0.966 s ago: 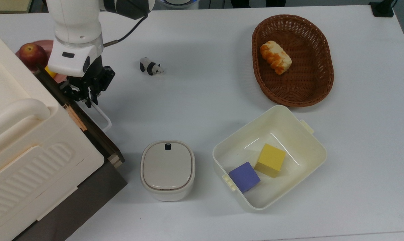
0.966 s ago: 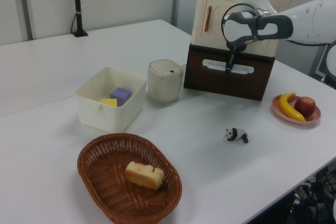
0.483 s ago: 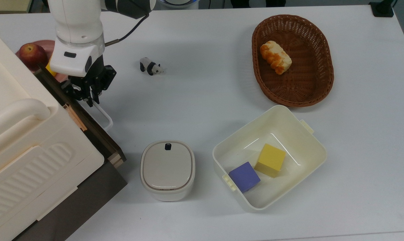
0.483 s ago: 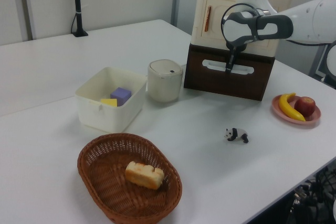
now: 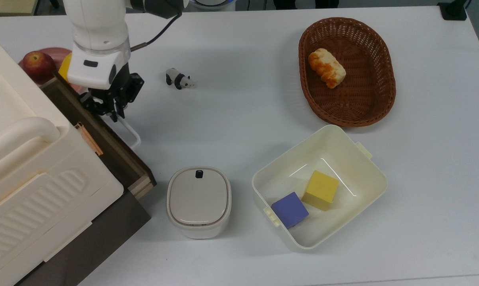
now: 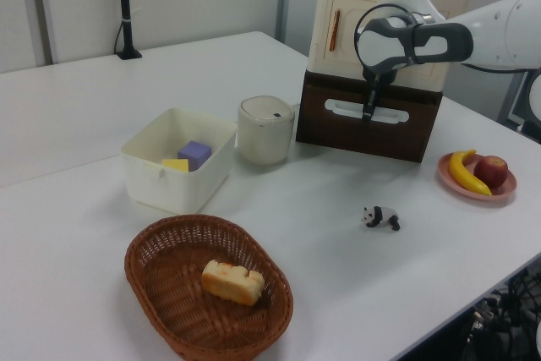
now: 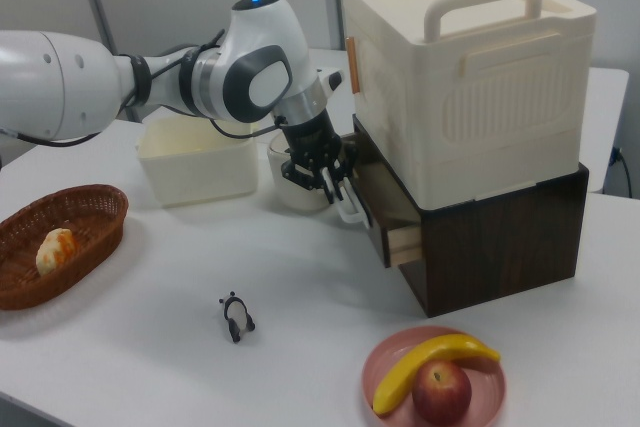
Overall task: Slide the drawer open
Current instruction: 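Pull the drawer handle outward, sliding the drawer out of the unit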
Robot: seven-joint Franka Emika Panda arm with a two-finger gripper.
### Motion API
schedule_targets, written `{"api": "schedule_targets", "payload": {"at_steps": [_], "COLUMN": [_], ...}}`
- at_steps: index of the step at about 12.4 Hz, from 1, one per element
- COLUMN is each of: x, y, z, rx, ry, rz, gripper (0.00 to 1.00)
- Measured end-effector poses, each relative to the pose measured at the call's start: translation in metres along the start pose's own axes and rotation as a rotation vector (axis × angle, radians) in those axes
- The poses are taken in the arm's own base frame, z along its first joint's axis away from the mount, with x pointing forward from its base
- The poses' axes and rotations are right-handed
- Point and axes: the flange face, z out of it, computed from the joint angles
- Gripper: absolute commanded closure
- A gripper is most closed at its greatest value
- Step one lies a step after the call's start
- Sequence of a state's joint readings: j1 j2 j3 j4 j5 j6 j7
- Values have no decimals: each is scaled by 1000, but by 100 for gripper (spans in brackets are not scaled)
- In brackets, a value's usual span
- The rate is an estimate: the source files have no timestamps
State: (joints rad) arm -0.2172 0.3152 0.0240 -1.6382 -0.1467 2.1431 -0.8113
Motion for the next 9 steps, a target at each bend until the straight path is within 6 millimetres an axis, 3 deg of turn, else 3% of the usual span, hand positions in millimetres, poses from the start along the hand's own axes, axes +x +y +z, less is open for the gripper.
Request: {"api": "schedule_targets", "payload": {"at_steps": [9], "x": [25], "y": [-43], "z": [-13], "rx": [69], "ry": [-43], "rz": [-68], "gripper": [87]}}
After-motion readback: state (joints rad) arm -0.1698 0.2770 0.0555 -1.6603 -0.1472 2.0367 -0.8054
